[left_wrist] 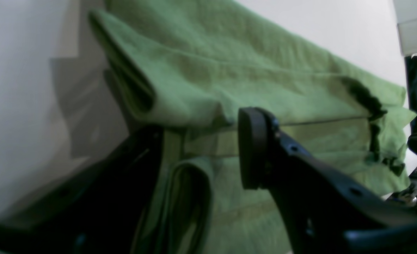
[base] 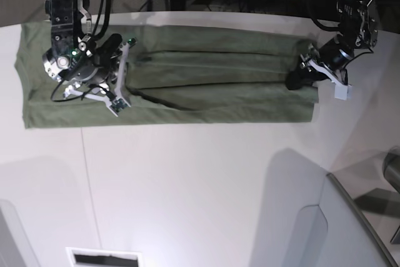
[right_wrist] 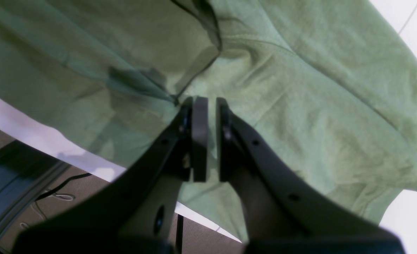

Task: Layout the t-shirt on the table in an organized manner, then fold the t-shirt properly
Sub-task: 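Drag the held strip end with the left gripper toward the right gripper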

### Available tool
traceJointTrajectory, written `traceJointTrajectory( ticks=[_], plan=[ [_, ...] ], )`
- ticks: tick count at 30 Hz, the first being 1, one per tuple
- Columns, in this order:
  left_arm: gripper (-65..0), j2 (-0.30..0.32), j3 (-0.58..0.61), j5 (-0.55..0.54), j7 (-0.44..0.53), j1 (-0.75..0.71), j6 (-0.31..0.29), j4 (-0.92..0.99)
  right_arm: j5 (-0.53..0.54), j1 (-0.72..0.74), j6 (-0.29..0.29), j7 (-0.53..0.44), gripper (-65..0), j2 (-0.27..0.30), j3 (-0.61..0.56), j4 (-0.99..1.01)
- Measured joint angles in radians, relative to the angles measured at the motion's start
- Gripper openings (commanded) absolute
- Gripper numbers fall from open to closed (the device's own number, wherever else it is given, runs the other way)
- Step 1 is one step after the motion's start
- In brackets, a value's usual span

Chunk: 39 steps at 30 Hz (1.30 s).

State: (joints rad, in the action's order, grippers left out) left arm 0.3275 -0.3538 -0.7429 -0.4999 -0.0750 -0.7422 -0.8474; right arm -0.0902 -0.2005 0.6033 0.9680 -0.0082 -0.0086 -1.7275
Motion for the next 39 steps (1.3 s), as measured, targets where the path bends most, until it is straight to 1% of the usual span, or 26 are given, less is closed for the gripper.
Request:
traceJointTrajectory(
  ticks=[4,9,10,11,13,14,20,22,24,26,28,29,32,34,37,38,39],
  plan=[
    [-37.5,0.004,-0.001,-0.028,0.021,0.056,0.0,0.095,0.0,-0.002,0.0,-0.001,-60.5,0.0,0.0,0.0],
    [-39.2,0.004,-0.001,-0.032,0.035,0.061,0.0,0.111,0.0,-0.006,0.0,0.0,-60.5,0.0,0.0,0.0],
    [-41.5,0.004,-0.001,-0.032,0.036,0.061,0.0,0.111,0.0,-0.006,0.0,0.0,-60.5,0.0,0.0,0.0],
    [-46.6,0.004,0.001,-0.03,0.039,0.062,0.0,0.111,0.0,-0.006,0.0,0.0,-60.5,0.0,0.0,0.0],
    [-60.7,0.006,0.005,-0.008,0.035,0.061,0.0,0.115,0.0,-0.006,0.0,0.0,-60.5,0.0,0.0,0.0],
    [-65.0,0.005,0.006,-0.003,0.029,0.06,0.0,0.119,0.0,-0.006,0.0,0.0,-60.5,0.0,0.0,0.0],
    [-65.0,0.005,0.001,-0.009,0.02,0.058,0.0,0.116,0.0,-0.005,0.0,-0.001,-60.5,0.0,0.0,0.0],
    [-65.0,0.012,0.003,0.017,-0.002,0.055,0.001,0.075,0.0,-0.005,0.0,0.0,-60.5,0.0,0.0,0.0],
    [-65.0,0.034,0.007,0.047,-0.047,0.047,0.011,0.02,0.0,-0.003,0.0,0.0,-60.5,0.0,0.0,0.0],
    [-65.0,0.061,0.009,0.067,-0.061,0.034,0.036,-0.028,0.0,0.0,0.0,0.0,-60.5,0.0,0.003,0.0],
    [-65.0,0.095,0.008,0.089,-0.078,0.018,0.043,-0.072,0.0,0.0,0.0,0.0,-60.5,0.0,0.003,0.0],
    [-65.0,0.108,0.008,0.102,-0.088,0.015,0.059,-0.095,0.0,0.0,0.0,0.0,-60.5,0.0,0.003,0.0],
    [-65.0,0.133,0.007,0.103,-0.084,-0.01,0.059,-0.198,0.0,0.0,0.0,0.0,-60.5,0.0,0.003,0.0],
    [-65.0,0.136,0.016,0.093,-0.076,-0.056,0.061,-0.319,0.0,0.0,0.0,0.0,-60.6,0.0,0.003,0.0],
    [-65.0,0.128,0.027,0.101,-0.09,-0.161,0.192,-0.528,0.0,0.0,0.0,-0.001,-60.6,0.0,0.003,-0.001],
    [-65.0,0.128,0.029,0.106,-0.119,-0.193,0.218,-0.593,0.0,0.0,0.0,0.0,-60.6,0.0,0.003,-0.001],
    [-65.0,0.13,0.043,0.111,-0.175,-0.216,0.251,-0.663,0.0,0.002,0.0,-0.001,-60.6,0.0,0.003,-0.002]
  ],
)
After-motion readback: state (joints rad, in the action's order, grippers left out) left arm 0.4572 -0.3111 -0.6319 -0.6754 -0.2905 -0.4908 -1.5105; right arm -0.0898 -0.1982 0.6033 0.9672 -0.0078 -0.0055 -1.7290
